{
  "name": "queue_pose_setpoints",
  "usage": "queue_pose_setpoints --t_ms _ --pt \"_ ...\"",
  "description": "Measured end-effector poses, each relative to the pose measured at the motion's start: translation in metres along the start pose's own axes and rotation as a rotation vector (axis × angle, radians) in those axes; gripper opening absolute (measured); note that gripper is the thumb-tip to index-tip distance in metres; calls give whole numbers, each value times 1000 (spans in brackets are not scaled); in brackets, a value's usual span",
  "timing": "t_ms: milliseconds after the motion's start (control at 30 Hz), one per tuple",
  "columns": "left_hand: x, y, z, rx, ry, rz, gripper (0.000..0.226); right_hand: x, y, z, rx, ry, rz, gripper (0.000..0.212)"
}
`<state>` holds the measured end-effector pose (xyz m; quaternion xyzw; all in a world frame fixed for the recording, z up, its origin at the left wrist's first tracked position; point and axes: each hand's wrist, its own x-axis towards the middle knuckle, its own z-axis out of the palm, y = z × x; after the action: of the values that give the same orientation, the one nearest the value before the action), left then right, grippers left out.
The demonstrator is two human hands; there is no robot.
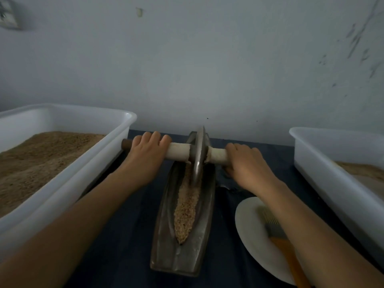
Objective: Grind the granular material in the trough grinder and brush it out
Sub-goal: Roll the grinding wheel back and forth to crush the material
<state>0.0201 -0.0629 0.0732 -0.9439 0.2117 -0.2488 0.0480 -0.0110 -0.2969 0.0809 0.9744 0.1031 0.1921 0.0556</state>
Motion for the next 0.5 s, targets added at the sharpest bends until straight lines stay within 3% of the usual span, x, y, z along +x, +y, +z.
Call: queue_pose_setpoints --t_ms 133,400,500 --pt "-1 0 -7 18 -79 9 44 -4 0 -9 37 -123 -21 23" --pt "-19 -9 -62 -174 -758 104 37 -22 -16 -63 155 -619 -109 20" --pt "-23 -11 -77 -190 -885 132 31 -30 -16 -75 191 -722 -137 29"
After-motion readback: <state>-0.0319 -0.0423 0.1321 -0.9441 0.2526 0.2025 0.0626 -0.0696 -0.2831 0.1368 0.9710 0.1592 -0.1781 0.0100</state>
